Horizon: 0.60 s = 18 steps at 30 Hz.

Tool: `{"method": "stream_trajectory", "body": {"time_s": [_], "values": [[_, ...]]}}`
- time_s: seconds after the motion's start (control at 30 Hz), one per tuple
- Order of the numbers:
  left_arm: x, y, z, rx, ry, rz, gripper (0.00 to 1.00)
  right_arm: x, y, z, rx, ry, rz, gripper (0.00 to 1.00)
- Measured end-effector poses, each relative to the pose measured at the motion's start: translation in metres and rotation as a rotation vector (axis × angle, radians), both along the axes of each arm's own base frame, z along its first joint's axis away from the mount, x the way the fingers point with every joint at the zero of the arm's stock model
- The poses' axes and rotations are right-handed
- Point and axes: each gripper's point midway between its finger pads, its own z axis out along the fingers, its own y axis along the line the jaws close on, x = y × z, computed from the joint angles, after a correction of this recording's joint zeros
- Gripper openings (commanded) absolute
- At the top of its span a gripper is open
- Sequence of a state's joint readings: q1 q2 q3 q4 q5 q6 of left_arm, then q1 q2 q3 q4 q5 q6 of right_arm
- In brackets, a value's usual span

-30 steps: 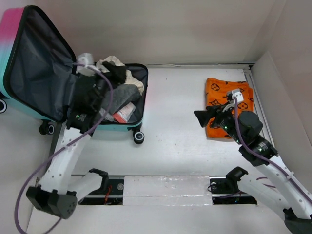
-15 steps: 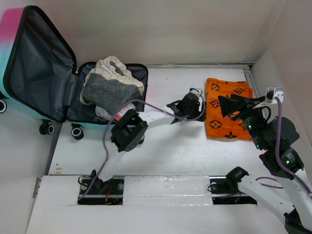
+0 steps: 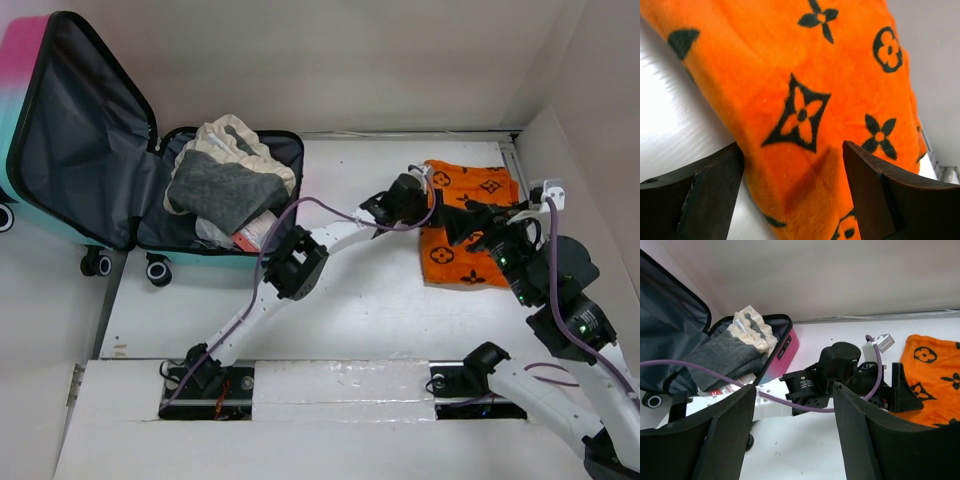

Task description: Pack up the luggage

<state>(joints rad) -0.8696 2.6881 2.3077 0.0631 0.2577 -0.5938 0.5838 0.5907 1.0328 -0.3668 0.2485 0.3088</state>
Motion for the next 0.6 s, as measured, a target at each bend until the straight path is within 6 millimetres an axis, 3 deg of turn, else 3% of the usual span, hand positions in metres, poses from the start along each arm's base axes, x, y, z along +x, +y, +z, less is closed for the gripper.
{"method": "stream_trajectory", "body": {"time_s": [0.03, 0.1, 0.2, 0.27, 0.47, 0.6], "values": [[0.001, -0.001, 0.001, -0.012, 0.007, -0.005, 0.72, 0.000, 0.000, -0.001, -0.001, 0.002, 0.001, 0.69], [0.003, -0.005, 0.001, -0.038, 0.026, -0.014, 0.56, 0.001, 0.002, -0.003, -0.004, 0.006, 0.006, 0.69], [0.000, -0.007, -0.007, -0.058, 0.060, -0.029, 0.18, 0.001, 0.004, -0.004, -0.007, 0.009, 0.017, 0.69], [-0.002, -0.008, -0.015, -0.060, 0.083, -0.033, 0.00, 0.002, 0.006, -0.005, -0.009, 0.011, 0.024, 0.69], [0.001, 0.001, -0.019, -0.079, 0.092, -0.034, 0.00, -0.004, 0.008, -0.001, -0.002, -0.003, 0.052, 0.69], [0.010, 0.042, -0.008, -0.014, 0.101, -0.027, 0.00, -0.012, 0.005, 0.006, 0.015, -0.032, 0.063, 0.69]]}}
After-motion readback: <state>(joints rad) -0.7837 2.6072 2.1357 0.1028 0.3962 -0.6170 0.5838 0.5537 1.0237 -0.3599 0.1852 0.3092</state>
